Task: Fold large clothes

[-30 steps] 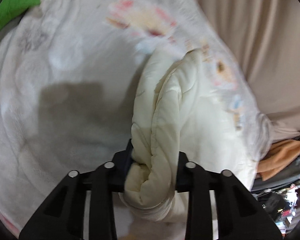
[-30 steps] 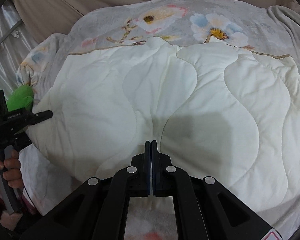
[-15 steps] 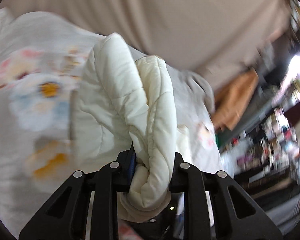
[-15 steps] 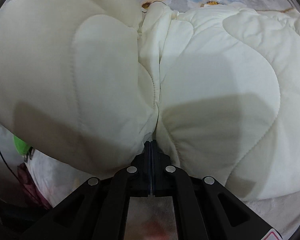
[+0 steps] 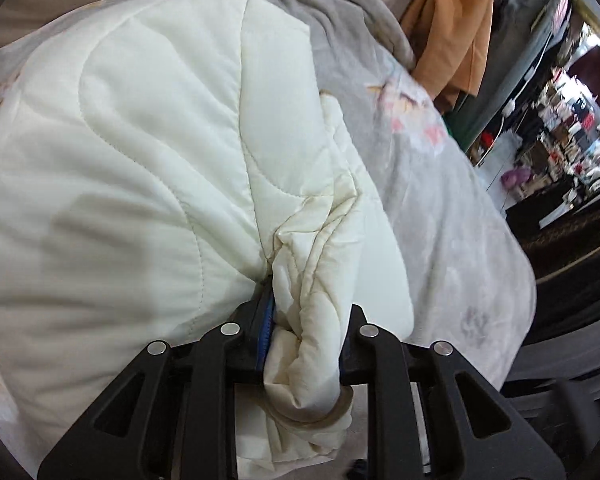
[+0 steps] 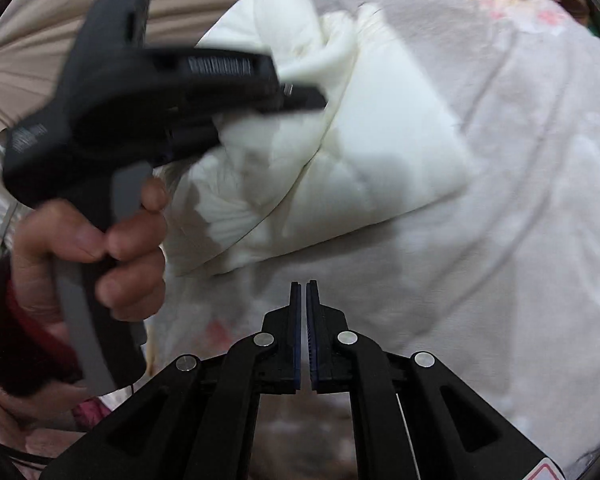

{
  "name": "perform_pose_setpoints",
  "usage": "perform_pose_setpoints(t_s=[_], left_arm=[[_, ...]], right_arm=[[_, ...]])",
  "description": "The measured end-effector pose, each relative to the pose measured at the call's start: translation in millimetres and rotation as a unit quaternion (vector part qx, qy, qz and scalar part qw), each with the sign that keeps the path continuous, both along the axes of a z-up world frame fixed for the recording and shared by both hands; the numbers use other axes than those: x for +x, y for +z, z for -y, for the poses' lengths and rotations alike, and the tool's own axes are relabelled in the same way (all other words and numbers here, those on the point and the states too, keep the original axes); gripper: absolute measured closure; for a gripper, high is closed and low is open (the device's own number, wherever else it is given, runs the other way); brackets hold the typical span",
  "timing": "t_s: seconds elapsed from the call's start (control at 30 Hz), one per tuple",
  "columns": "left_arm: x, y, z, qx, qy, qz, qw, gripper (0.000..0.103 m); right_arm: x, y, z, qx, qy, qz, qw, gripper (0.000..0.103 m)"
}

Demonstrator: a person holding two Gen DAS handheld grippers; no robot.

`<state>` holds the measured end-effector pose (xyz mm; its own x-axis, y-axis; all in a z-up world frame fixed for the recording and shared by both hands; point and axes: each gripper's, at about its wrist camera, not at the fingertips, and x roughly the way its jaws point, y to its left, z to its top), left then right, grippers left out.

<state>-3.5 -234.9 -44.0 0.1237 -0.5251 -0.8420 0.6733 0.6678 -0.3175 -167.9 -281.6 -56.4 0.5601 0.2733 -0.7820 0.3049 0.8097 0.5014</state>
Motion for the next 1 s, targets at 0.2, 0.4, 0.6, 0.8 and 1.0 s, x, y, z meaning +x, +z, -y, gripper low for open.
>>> perform_pose_setpoints(t_s=[0.2,0.4,0.6,0.8,1.0], left_arm=[[3.6,27.8,-16.2,-0.036,0.015,-0.008,0.9992,0.069],[8.2,105.6,-95.2,-0.125,0.089,0.021,0.9879,0.05],[36.6,112.8,-175.0,-0.103,0.233,0.036,0.9662,0.047],[35.9,99.9,-201.7,-0.08,0.273,0.032,0.9581,0.047],[34.6,111.1,-185.7,-0.095,0.247,0.041,0.9634,0.047]], right_arm=[[5.8,42.8,26.7,-0.047,-0.039,0.037,0.997,0.094],[28.6,83.8,43.7,-0.079,-0.028,0.085,0.993,0.054],[61.8,87.5,22.1,-0.049,-0.004,0.082,0.995,0.03],[97.0,75.5,7.8,-0.025,-0.008,0.049,0.998,0.063],[71.1,116.3,26.3,0.013,-0.021,0.165,0.986,0.084]])
